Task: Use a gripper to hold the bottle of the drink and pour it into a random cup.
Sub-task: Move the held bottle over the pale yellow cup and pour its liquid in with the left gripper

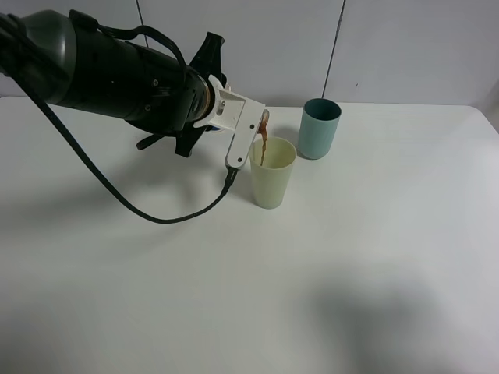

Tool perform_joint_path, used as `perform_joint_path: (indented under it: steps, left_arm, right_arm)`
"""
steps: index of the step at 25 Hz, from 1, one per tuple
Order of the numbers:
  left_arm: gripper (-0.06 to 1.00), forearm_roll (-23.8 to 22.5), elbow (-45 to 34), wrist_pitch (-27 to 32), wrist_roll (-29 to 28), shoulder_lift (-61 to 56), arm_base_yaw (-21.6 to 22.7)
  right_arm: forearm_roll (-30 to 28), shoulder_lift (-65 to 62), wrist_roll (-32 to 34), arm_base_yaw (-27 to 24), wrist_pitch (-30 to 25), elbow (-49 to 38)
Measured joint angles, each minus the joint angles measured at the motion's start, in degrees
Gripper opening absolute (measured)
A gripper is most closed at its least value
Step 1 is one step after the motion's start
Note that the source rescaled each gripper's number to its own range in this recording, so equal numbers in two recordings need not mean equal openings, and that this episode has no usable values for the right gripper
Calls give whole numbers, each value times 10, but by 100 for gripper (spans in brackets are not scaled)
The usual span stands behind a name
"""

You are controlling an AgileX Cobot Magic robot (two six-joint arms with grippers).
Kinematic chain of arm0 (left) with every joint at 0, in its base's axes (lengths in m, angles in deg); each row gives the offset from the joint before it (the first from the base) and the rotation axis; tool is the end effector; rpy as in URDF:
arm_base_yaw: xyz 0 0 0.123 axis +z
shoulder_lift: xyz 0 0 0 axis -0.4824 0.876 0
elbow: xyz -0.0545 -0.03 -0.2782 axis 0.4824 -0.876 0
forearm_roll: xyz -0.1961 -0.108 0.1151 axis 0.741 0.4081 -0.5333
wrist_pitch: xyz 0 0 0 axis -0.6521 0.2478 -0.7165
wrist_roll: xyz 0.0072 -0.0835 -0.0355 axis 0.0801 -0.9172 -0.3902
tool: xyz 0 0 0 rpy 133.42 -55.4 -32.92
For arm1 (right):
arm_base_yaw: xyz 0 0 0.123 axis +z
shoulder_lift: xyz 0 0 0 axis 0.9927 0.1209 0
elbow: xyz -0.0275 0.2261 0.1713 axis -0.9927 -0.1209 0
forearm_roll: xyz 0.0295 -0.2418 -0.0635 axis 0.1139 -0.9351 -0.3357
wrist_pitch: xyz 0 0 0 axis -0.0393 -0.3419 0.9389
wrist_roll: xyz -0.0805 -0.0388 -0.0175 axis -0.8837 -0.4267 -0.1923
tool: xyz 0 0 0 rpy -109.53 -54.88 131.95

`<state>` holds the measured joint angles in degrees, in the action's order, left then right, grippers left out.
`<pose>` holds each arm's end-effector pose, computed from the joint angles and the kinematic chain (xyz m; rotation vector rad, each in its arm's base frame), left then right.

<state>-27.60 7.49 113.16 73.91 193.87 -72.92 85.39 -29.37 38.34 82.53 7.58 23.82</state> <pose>0.3159 -0.2440 0.1867 1.9413 1.3190 0.9111 -0.0050 0.0001 0.2754 -0.0124 2.0519 -0.0189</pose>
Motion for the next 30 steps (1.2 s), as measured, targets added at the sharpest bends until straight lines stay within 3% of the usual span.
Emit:
perform_joint_path:
  steps: [14,30]
  left_arm:
    - [1,-3,0,-5,2,0,0]
    - [1,-46,0,-6,2,0,0]
  right_arm:
    - [0,0,0,0,0,0]
    - [0,0,0,0,0,0]
